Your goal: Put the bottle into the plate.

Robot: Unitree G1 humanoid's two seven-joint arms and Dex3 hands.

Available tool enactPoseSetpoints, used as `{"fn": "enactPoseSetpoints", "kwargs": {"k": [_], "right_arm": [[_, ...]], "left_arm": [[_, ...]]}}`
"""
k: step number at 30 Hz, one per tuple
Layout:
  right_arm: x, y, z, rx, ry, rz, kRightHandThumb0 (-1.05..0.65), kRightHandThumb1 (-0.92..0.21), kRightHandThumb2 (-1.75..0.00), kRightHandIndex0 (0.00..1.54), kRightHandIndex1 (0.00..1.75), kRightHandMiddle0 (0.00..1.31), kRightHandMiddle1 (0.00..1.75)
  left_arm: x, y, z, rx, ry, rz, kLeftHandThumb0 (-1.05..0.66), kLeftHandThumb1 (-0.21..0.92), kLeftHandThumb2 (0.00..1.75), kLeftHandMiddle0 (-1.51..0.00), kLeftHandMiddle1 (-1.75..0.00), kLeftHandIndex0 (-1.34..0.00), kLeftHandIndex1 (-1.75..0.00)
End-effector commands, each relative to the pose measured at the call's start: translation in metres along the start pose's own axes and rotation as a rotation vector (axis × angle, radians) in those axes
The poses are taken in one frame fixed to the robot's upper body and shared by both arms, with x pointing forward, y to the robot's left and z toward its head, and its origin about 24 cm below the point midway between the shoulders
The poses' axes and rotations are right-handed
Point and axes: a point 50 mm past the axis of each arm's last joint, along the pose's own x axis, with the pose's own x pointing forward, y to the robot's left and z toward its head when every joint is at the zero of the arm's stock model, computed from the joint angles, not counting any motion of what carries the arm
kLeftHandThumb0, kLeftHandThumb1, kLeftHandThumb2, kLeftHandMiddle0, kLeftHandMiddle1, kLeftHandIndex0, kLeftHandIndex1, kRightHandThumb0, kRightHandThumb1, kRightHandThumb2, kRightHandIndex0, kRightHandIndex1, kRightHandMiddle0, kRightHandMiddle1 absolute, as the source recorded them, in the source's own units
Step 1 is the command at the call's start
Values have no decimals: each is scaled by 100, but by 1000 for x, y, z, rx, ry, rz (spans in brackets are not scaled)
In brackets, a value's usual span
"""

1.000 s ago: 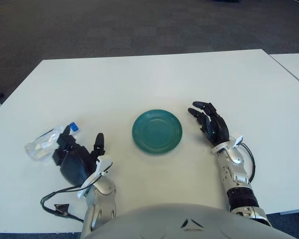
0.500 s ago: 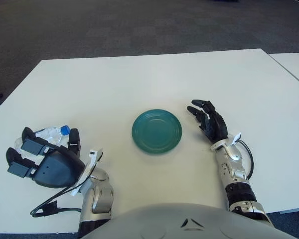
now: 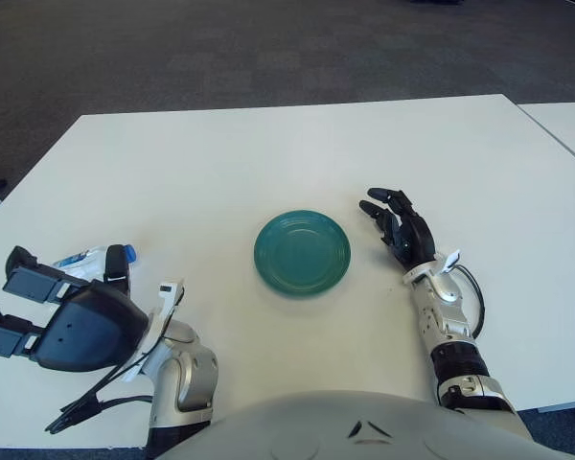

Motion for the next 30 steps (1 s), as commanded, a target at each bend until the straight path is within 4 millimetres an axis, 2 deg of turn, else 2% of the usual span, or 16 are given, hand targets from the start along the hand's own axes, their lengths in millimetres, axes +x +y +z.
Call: {"fn": "enactPoseSetpoints", "kwargs": {"k": [1,9,15,22,30], "right_arm": [[-13,0,-23,35,110,-30,-65,-92,-55,39,63,18,106],[-11,1,-24,34,109,-30,-65,-92,-55,39,63,18,106],[-12,2,-24,33,105,-29,-65,-92,-55,39,63,18,106],[-14,2,-22,32,99,-28,-65,-92,-55,39,63,18,106],[-14,0,-20,31,99,-29,-65,-92,-55,39,63,18,106]], "left_arm": [[-10,0,9,22,5,-73,-105,92,63,0,-108,0,-145],[-4,-3,12,117,-78,-124,-105,92,65,0,-113,0,-143],[-1,-10,5,192,-193,-316,-105,92,61,0,-121,0,-145],[0,-9,2,190,-340,-518,-105,92,59,-1,-110,-3,-146],[1,3,-5,158,-462,-623,-105,92,58,-10,-95,-9,-138]]}}
